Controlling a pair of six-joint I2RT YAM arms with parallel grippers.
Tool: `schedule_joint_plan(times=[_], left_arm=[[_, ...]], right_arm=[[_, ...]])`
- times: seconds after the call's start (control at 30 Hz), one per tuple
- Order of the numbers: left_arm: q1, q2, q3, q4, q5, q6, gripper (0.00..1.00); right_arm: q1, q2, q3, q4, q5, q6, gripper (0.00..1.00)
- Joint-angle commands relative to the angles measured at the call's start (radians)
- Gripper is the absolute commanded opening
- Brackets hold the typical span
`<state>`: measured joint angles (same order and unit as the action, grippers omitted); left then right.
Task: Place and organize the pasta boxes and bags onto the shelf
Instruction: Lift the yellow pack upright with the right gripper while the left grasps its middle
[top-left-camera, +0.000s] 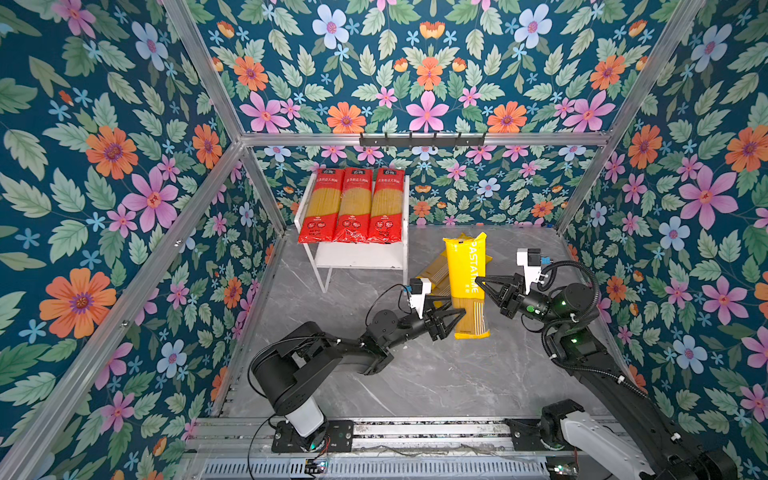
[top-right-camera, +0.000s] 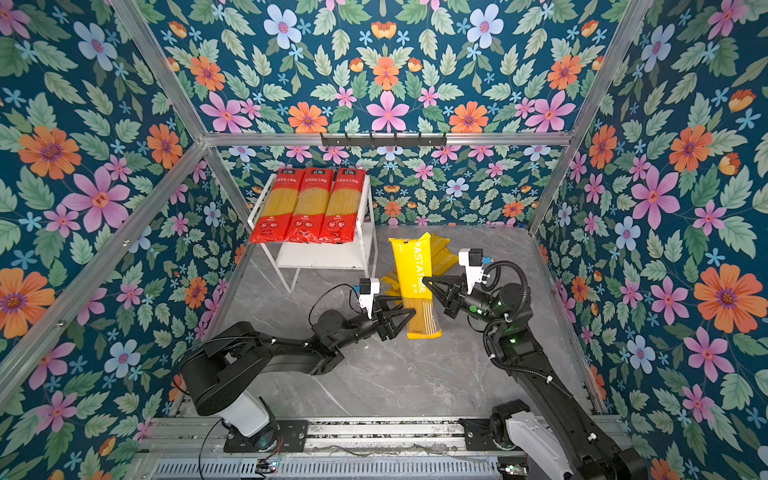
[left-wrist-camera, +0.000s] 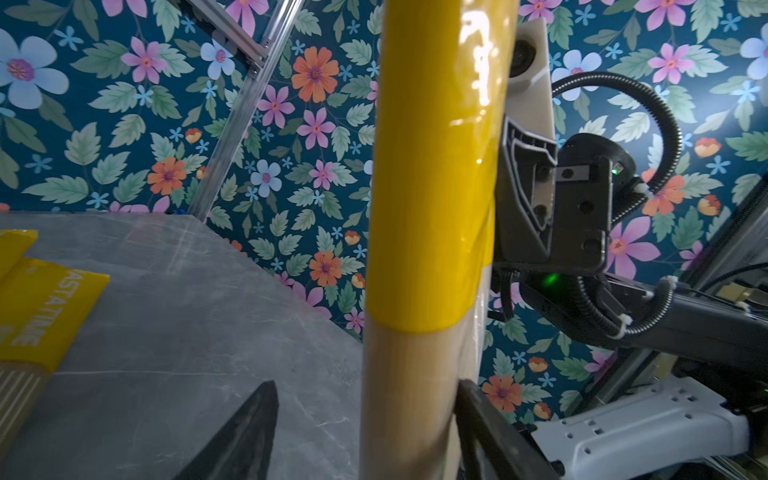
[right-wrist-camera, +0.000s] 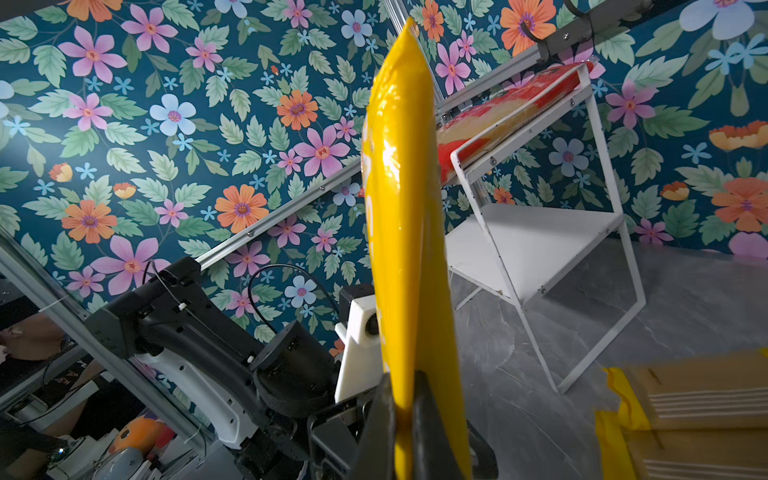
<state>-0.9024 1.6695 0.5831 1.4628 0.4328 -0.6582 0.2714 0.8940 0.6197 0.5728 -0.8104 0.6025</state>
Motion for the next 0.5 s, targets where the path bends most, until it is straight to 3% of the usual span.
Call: schedule_joint_plan(times=[0.0,0.27,0.47], left_arm=[[0.0,0.021,0.024,0.082,0.089,-0.046,0.64],[0.0,0.033,0.057,0.067,0.138,-0.048,0.52],[0.0,0.019,0.048,0.065,0.152,-0.036,0.28]], right_arm=[[0.006,-0.004,0.007,0.163,-0.052,0.061,0.0],[0.006,0.023,-0.025,0.261,-0.076,0.124,0.0],[0.006,0.036,-0.044,0.247,-0.048,0.119,0.0]])
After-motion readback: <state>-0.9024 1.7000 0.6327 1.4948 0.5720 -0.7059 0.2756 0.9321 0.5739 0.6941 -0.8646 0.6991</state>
